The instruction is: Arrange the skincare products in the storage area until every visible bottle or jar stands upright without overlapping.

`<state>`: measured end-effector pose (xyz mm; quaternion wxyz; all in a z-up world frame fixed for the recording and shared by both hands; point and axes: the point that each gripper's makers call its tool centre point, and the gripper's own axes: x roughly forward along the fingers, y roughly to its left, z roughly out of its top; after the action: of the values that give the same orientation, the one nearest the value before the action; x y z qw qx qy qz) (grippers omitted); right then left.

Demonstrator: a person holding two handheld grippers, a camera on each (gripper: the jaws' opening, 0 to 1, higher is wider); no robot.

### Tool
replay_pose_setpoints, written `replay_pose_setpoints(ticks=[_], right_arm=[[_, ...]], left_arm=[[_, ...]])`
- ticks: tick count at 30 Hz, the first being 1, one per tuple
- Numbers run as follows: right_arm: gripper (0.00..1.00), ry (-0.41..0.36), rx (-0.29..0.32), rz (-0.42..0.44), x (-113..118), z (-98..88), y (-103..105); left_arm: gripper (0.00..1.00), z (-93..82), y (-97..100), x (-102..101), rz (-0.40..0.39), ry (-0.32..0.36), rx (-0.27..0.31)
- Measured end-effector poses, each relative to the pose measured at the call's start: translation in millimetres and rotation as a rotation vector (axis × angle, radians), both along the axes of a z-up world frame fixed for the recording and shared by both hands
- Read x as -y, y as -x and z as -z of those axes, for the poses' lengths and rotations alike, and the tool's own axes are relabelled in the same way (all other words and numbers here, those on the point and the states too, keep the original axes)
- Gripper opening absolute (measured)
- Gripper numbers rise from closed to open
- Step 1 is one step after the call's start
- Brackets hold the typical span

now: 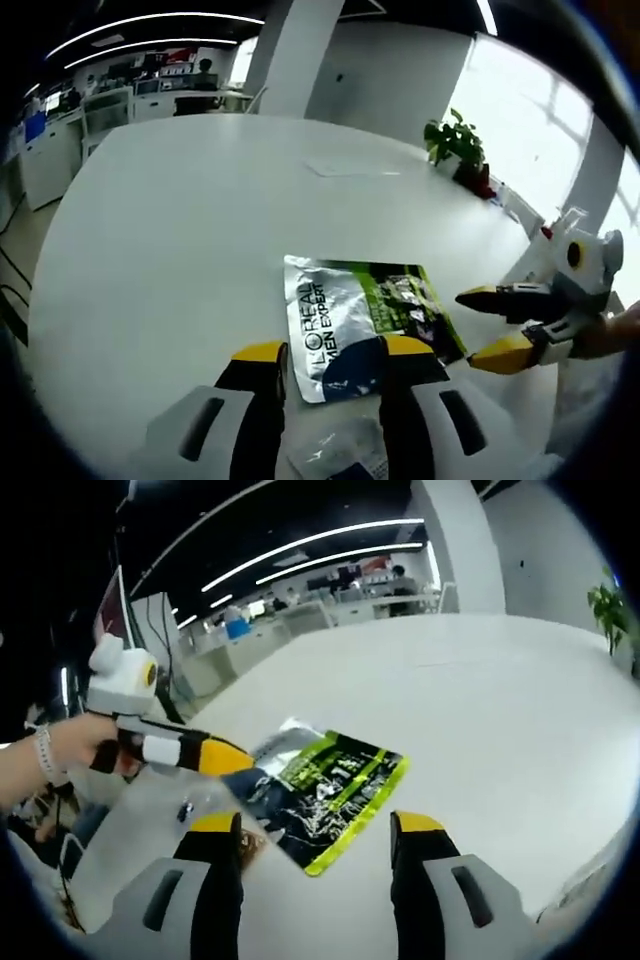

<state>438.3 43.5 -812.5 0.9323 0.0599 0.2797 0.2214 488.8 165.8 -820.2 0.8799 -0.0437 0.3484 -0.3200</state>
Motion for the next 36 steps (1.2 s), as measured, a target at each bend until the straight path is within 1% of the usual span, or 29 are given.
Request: replay_pose_setpoints(ticks=[5,6,7,8,9,12,13,14,16,18,19,20,24,26,27,29,31,32,35,36], right_arm=[[0.59,-0.011,-0.011,0.009,-2.8,2.4,0.8],[0.59,-0.010,-0.011,0.008,-4.0,1.6,4.4],[0.59,-0.001,-0.012,0.003,-5.3,2.9,5.8],[0.59,0.003,0.004,-0.013,-8.4,1.5,4.0],[0.59,0.012,0.005,-0.015,-8.9,1.2,4.5],[0.58,0.000,0.002,-0.022,-13.0,-2.1,3.8],[0.58,-0.001,-0.010,-0.031,-15.3,-1.6,4.8],[0.58,0.001,-0.014,-0.042,-17.0,-2.9,6.3],[0.58,0.035,-0.018,-0.057,-15.9,-3.7,8.0],[0.58,0.039,-0.017,-0.063,-14.7,-3.9,8.1],[0.58,0.039,-0.018,-0.063,-14.3,-4.5,8.6],[0.58,0.038,-0.022,-0.066,-13.9,-4.0,7.7],[0.58,0.044,-0.030,-0.079,-14.2,-3.7,8.8],[0.59,0.052,-0.028,-0.086,-14.2,-1.9,7.8],[0.59,0.054,-0.029,-0.088,-13.8,-2.5,8.2],[0.60,0.055,-0.031,-0.087,-13.2,-0.4,5.0],[0.61,0.054,-0.032,-0.094,-13.5,0.4,6.5],[0.62,0.054,-0.032,-0.097,-13.9,1.1,6.1],[0.61,0.061,-0.032,-0.099,-12.4,2.6,6.2],[0.61,0.061,-0.032,-0.098,-12.1,3.1,5.8]], left_arm=[[0.34,-0.9,3.1,1.9,-0.006,0.014,-0.010],[0.34,-1.1,3.6,2.1,-0.006,0.014,-0.010],[0.34,-0.5,2.3,1.7,-0.006,0.009,-0.008],[0.34,-0.3,2.3,1.6,-0.005,0.008,-0.008],[0.34,0.1,3.2,2.5,-0.002,0.009,-0.011],[0.34,0.5,2.3,3.3,0.003,0.019,-0.017],[0.34,0.9,2.8,4.0,0.004,0.023,-0.022],[0.34,1.1,3.3,4.7,0.006,0.027,-0.025],[0.34,1.8,1.9,4.4,0.004,0.036,-0.033],[0.34,1.5,1.7,4.4,-0.009,0.062,-0.049],[0.35,1.2,1.4,5.0,-0.024,0.092,-0.066],[0.34,0.9,0.8,4.4,-0.036,0.108,-0.075],[0.32,1.0,2.8,4.2,-0.060,0.127,-0.095],[0.31,0.6,5.1,4.9,-0.061,0.132,-0.102],[0.31,0.1,5.8,5.2,-0.062,0.143,-0.110],[0.31,-0.9,9.4,6.8,-0.066,0.190,-0.148],[0.31,-1.3,11.3,6.1,-0.067,0.216,-0.166],[0.30,-1.1,12.3,4.9,-0.061,0.215,-0.168],[0.27,-1.4,14.1,2.9,-0.070,0.244,-0.191],[0.24,-2.5,14.9,2.7,-0.069,0.256,-0.194]])
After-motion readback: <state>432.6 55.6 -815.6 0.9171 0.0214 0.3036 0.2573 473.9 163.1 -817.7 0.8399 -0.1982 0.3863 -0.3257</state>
